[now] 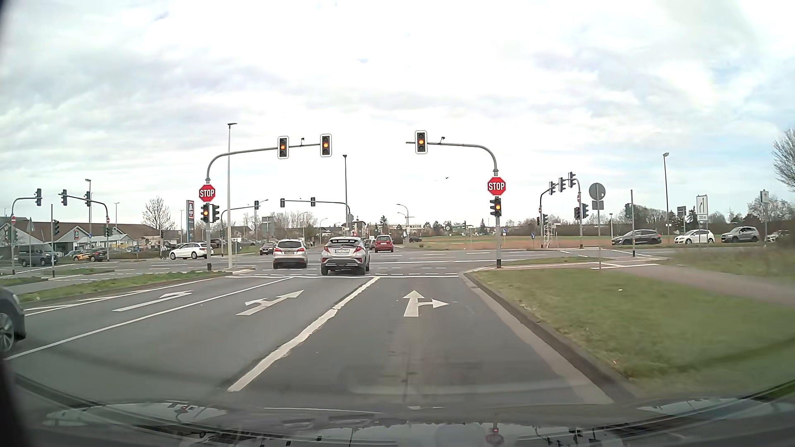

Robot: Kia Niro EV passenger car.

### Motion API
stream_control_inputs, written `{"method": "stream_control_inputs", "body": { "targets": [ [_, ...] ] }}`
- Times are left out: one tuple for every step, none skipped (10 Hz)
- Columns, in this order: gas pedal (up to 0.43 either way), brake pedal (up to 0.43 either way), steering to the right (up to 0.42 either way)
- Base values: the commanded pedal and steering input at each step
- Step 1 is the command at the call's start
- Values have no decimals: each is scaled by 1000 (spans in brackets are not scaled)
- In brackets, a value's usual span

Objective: Follow the waypoints while adhering to traffic rules and regulations

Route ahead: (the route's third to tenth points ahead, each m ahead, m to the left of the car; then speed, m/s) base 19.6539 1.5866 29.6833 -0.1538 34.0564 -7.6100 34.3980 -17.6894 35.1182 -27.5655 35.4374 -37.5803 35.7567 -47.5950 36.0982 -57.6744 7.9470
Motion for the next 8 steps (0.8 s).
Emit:
{"method": "stream_control_inputs", "body": {
  "targets": [
    [0, 171, 0],
    [0, 183, 0],
    [0, 195, 0],
    [0, 201, 0],
    [0, 207, 0],
    [0, 213, 0],
    [0, 226, -1],
    [0, 232, 0]
  ]
}}
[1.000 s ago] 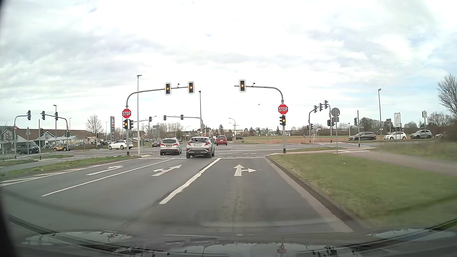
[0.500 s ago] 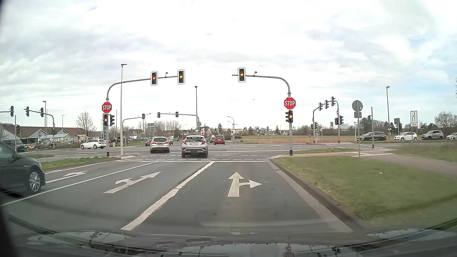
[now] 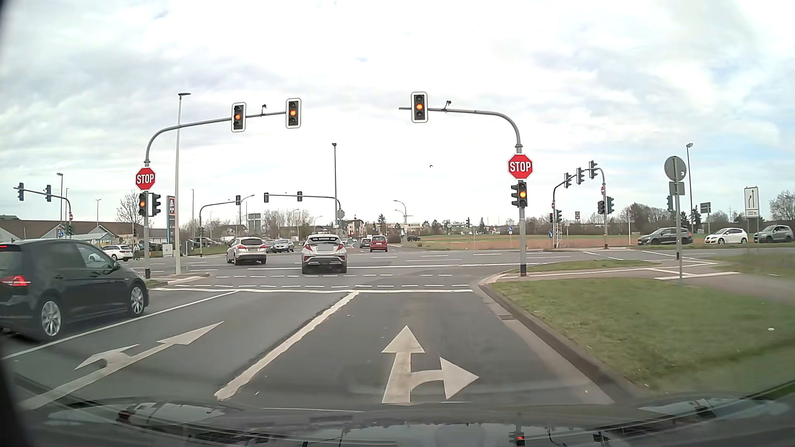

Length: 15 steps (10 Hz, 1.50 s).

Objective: Follow the waypoints while adhering to traffic rules and regulations

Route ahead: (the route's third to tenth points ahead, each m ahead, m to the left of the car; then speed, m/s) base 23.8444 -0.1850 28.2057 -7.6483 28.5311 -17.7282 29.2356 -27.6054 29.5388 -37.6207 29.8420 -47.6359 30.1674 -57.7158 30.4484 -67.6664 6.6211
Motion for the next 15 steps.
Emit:
{"method": "stream_control_inputs", "body": {
  "targets": [
    [0, 250, -1],
    [0, 262, 0],
    [0, 274, 0],
    [0, 287, 0],
    [0, 287, -1],
    [0, 293, 0],
    [0, 299, -1],
    [0, 299, -1],
    [0, 305, 0],
    [0, 305, 0],
    [0, 305, 0],
    [0, 305, 0],
    [0, 305, -1],
    [0, 305, 0],
    [0, 305, -1]
  ]
}}
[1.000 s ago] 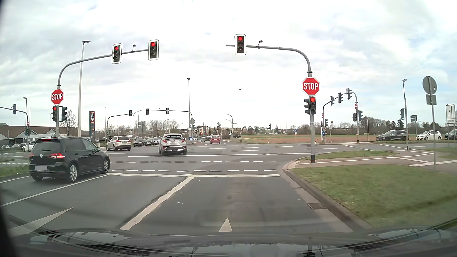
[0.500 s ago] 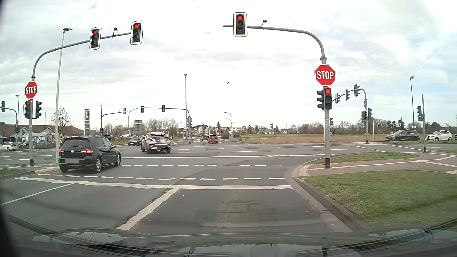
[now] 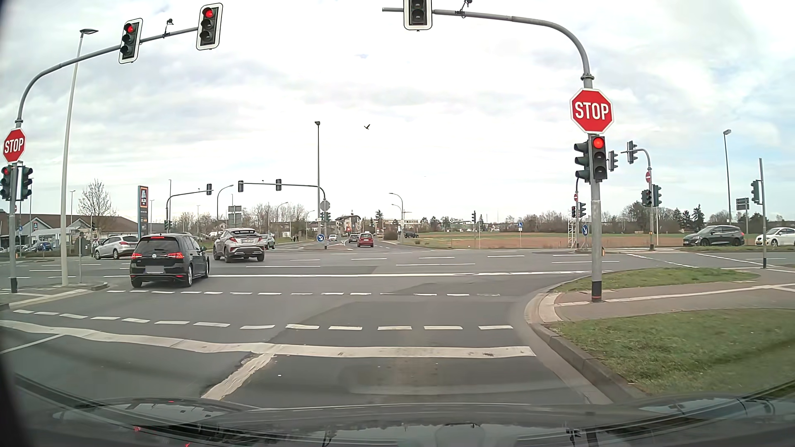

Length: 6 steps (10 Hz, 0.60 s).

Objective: Follow the waypoints while adhering to traffic rules and regulations

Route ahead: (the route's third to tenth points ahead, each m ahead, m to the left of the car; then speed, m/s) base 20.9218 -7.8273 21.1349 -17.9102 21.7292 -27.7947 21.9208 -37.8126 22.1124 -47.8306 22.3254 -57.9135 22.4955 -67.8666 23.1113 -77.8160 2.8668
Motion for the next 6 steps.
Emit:
{"method": "stream_control_inputs", "body": {
  "targets": [
    [0, 311, -1],
    [0, 311, 0],
    [0, 311, -1],
    [0, 305, -1],
    [0, 299, -1],
    [0, 293, 0]
  ]
}}
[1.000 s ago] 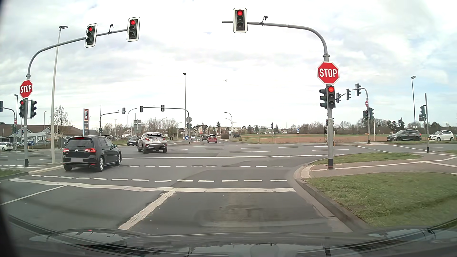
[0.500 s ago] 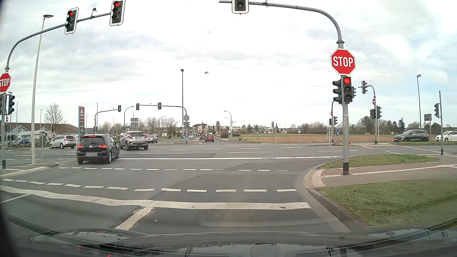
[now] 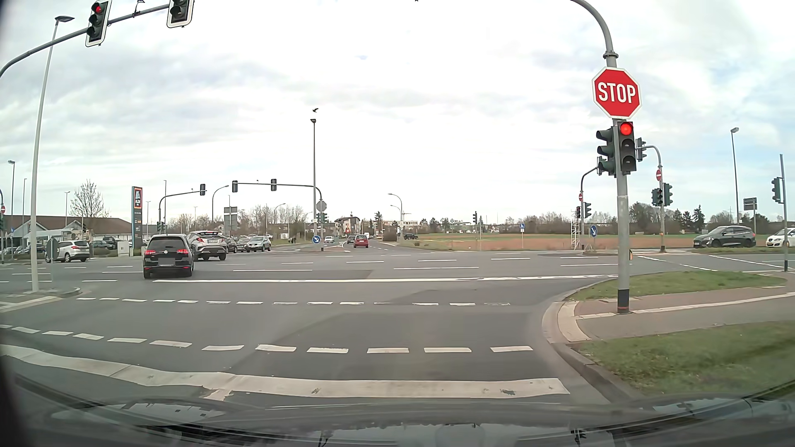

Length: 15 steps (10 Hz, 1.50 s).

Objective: Follow the waypoints while adhering to traffic rules and regulations

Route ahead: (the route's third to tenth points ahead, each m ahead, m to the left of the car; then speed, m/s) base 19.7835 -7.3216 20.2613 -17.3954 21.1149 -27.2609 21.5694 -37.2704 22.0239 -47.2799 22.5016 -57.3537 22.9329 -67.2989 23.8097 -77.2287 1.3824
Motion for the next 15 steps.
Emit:
{"method": "stream_control_inputs", "body": {
  "targets": [
    [0, 287, 0],
    [0, 262, -1],
    [0, 244, 0],
    [0, 232, -1],
    [0, 220, -1],
    [0, 183, -1],
    [0, 165, -1],
    [0, 165, 0],
    [0, 165, -1],
    [0, 165, -1],
    [0, 165, -1],
    [0, 171, 0],
    [0, 177, 0],
    [0, 183, -1],
    [0, 183, -1]
  ]
}}
